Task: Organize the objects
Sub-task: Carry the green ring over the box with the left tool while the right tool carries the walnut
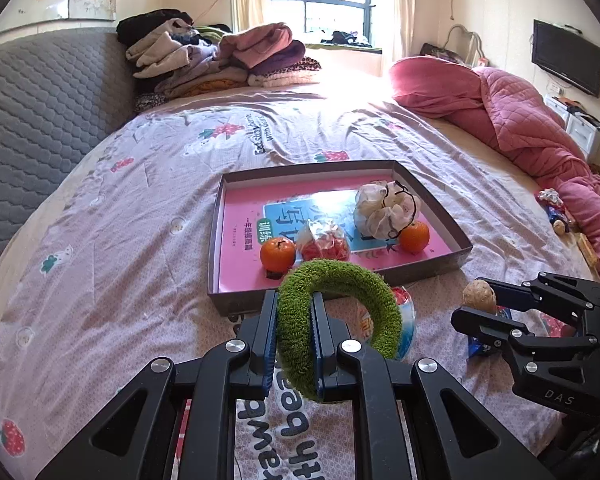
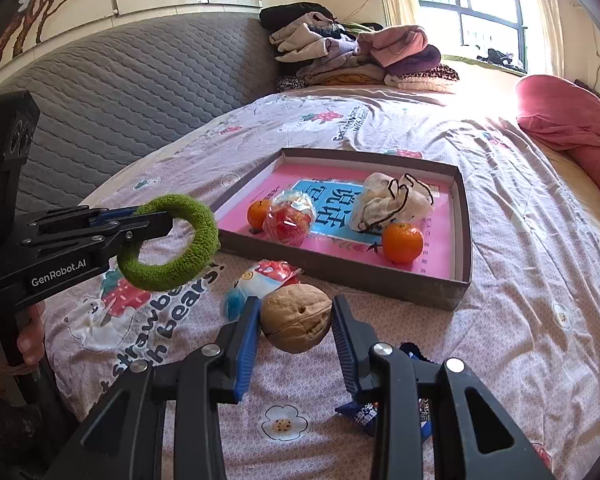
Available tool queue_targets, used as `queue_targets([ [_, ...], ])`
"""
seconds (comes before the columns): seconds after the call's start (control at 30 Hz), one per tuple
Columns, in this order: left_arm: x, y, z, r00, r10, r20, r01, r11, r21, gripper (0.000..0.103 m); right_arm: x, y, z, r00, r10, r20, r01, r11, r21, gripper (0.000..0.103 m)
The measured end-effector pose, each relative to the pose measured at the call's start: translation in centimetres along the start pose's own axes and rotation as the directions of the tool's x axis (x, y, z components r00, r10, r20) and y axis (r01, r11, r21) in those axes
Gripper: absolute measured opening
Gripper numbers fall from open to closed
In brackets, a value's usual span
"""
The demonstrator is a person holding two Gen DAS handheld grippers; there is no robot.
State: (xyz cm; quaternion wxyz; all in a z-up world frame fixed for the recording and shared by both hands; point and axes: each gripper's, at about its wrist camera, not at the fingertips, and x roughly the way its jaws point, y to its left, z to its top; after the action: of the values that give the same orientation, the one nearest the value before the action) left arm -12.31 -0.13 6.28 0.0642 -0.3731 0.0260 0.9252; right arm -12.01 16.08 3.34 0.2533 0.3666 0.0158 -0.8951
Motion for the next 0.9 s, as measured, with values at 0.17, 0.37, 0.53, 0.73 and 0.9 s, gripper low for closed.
queue_targets([
  [0.17, -0.6, 0.4, 1.1, 1.000, -0.008, 0.019, 0.008, 1.000, 0.004, 0.015, -1.0, -0.3, 1.5, 0.999, -0.017, 0.043, 0.017, 1.000, -0.004, 0.036],
  [0.37, -0.6, 0.7, 3.0, 0.999, -0.010, 0.040, 0.009, 1.000, 0.014, 0.015, -1.9, -0.4, 4.0, 0.995, -0.029, 0.096, 0.030, 0.999, -0.012, 0.036],
  [0.53, -0.9, 0.7, 4.4, 0.998, -0.018, 0.068, 0.016, 1.000, 0.025, 0.015, -2.4, -0.7, 5.3, 0.991, -0.032, 0.128, 0.032, 0.999, 0.001, 0.036],
  [0.73, -0.2, 1.1, 6.1, 0.997, -0.019, 0.077, 0.017, 1.000, 0.025, 0.015, -1.9, -1.8, 7.0, 0.990, -0.045, 0.136, 0.044, 0.999, 0.012, 0.036],
  [0.9, 0.7, 1.4, 7.2, 0.996, -0.020, 0.083, 0.018, 1.000, 0.024, 0.015, -1.8, -2.3, 8.8, 0.985, -0.053, 0.166, 0.052, 0.999, 0.006, 0.036],
])
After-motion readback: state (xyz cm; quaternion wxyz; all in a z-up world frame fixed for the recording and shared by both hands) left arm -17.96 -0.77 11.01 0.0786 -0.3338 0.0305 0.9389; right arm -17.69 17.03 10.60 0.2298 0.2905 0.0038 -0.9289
